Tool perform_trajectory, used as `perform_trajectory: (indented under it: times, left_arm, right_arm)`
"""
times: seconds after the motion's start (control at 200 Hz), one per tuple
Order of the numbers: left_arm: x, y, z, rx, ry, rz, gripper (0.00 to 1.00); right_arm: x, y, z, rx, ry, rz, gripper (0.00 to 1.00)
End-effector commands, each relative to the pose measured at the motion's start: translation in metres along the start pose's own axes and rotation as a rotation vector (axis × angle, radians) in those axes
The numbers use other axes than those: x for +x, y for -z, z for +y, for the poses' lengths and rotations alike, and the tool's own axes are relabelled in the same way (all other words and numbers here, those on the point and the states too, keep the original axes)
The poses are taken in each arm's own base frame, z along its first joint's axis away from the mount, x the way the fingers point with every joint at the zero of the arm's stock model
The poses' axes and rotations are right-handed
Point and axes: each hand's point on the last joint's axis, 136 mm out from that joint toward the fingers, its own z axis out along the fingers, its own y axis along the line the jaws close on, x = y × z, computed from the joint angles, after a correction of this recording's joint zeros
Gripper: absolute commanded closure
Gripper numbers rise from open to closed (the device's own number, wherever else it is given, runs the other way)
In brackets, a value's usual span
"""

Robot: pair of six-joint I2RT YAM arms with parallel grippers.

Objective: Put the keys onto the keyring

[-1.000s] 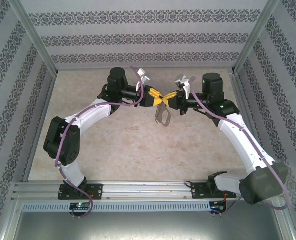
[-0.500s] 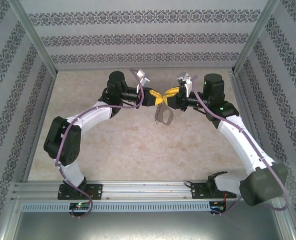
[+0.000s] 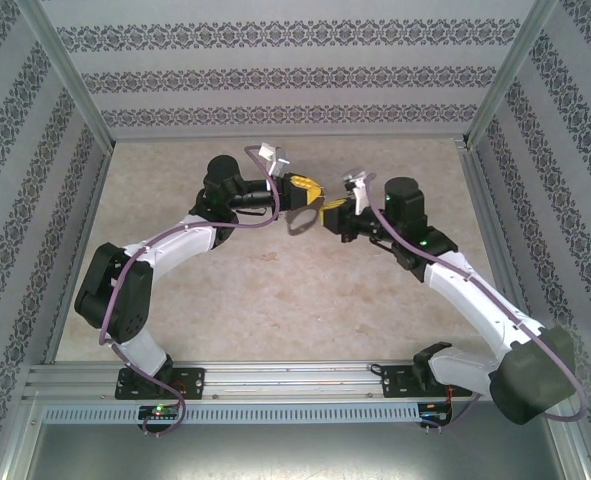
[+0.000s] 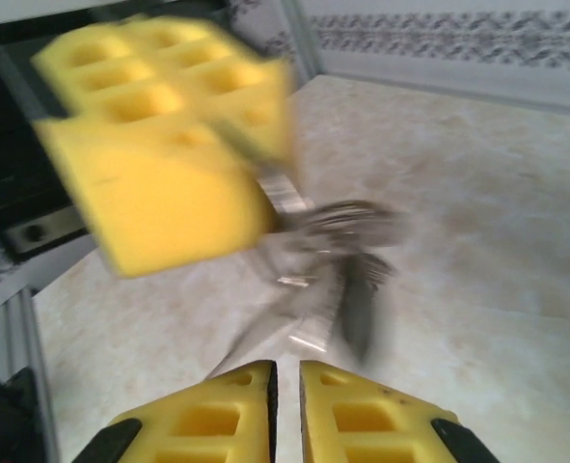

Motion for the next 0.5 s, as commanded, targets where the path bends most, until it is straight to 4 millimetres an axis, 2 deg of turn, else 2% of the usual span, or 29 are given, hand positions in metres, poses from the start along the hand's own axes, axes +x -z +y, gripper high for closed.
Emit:
perform_trajectory:
  times: [0.0,0.14,0.325,0.39,0.495]
  left_arm:
    - [-0.028,0.003,-0.013,-0.013,-0.122,-0.092,1.0]
    - [-0.03,0.005,-0.016,-0.014,-0.13,-0.103,1.0]
    - [-0.035,0.007,-0.022,0.013,-0.12,-0.136,1.0]
    - [-0.037,0.008,-0.024,0.04,-0.11,-0.151,1.0]
    - [-0.042,0.01,-0.026,0.084,-0.087,-0.191,1.0]
  right_arm:
    - [-0.012,-0.004,0.007,0.006,0.021,-0.036,0.82]
    - [-0.02,0.016,-0.01,0.07,0.012,-0.092,0.79]
    - [-0.04,0.058,-0.023,0.14,0.013,-0.264,0.57]
    - [-0.044,0.065,-0.025,0.156,0.026,-0.292,0.55]
    - [-0.049,0.066,-0.03,0.162,0.032,-0.314,0.55]
